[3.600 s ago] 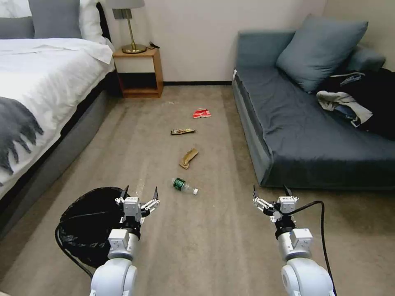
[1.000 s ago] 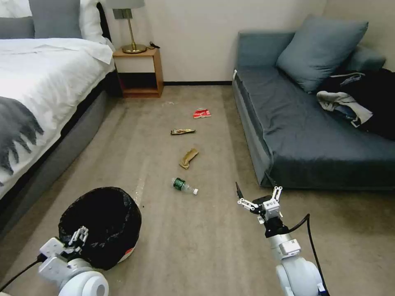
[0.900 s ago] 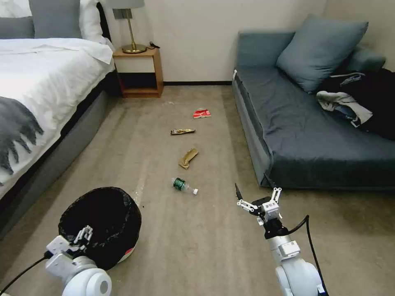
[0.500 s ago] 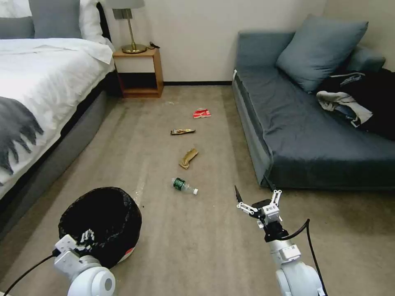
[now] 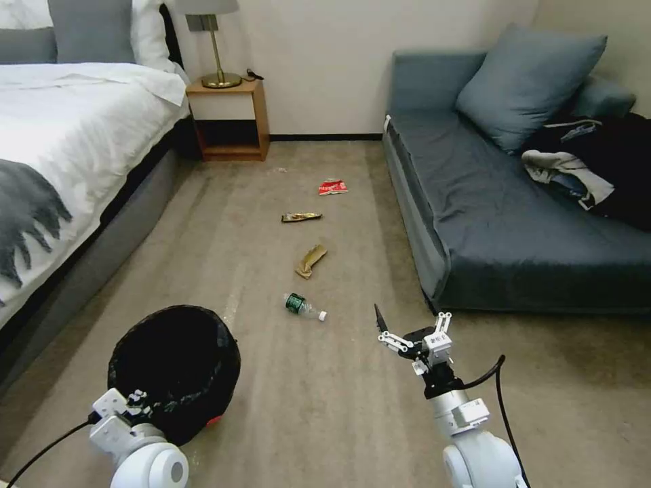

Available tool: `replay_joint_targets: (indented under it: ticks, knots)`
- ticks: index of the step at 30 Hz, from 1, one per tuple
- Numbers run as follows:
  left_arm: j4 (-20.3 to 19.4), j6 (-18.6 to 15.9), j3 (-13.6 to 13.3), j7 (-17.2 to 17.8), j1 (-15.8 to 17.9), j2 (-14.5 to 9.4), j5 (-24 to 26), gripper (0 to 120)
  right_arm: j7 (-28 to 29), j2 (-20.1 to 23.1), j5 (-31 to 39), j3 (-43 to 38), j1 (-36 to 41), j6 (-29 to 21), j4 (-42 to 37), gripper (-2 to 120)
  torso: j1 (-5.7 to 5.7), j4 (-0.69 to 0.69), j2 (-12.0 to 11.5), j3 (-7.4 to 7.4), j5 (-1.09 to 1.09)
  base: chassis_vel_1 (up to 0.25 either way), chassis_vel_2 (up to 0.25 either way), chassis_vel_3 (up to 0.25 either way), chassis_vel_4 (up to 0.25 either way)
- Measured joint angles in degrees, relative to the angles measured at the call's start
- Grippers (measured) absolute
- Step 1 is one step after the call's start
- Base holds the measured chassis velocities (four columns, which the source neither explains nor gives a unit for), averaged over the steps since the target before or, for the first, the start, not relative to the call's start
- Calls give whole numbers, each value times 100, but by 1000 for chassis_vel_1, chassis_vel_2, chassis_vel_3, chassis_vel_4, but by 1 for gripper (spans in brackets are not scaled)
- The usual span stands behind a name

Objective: Pick up the trash bin, then pick up the garbage on the floor and place it into the trash bin.

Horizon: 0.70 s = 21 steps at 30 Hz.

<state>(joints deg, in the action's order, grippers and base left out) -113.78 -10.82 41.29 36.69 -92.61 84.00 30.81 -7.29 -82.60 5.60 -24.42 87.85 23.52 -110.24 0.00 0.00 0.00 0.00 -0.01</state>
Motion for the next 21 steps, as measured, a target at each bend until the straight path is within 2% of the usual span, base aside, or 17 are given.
replay_joint_targets:
  ticks: [1,2,3,4,5,8,9,11,12,15,21]
  knots:
    - [-4,-13,31,-212,-11,-38,-185,6,140,-9,12,2,-2,28,10,100,0,0,0,0,0,0,0,0,0]
    - [-4,-13,31,-212,-11,-38,-185,6,140,-9,12,2,-2,28,10,100,0,0,0,0,0,0,0,0,0]
    - [-10,-27,51,-371,-18,-61,-317,6,224,-13,2,2,-7,78,35,100,0,0,0,0,0,0,0,0,0]
    - [-52,-111,90,-750,-18,-113,-587,6,293,-9,-47,-4,-10,168,86,100,0,0,0,0,0,0,0,0,0]
    - [-52,-111,90,-750,-18,-113,-587,6,293,-9,-47,-4,-10,168,86,100,0,0,0,0,0,0,0,0,0]
    - [-228,-302,194,-1740,-57,-246,-1180,6,222,31,-88,-39,-7,315,187,100,0,0,0,0,1,0,0,0,0]
    - [-228,-302,194,-1740,-57,-246,-1180,6,222,31,-88,-39,-7,315,187,100,0,0,0,0,1,0,0,0,0]
    - [-283,-305,249,-2236,-60,-305,-1638,6,180,34,-95,-41,-8,372,236,100,0,0,0,0,1,0,0,0,0]
    - [-283,-305,249,-2236,-60,-305,-1638,6,180,34,-95,-41,-8,372,236,100,0,0,0,0,1,0,0,0,0]
    - [-297,-252,291,-2583,-73,-338,-2105,6,119,29,-94,-6,-2,413,302,100,0,-1,0,0,0,0,0,0,0]
    - [-195,20,366,-2814,-151,-341,-2615,6,108,5,-120,70,4,475,351,100,0,0,0,0,0,0,0,0,0]
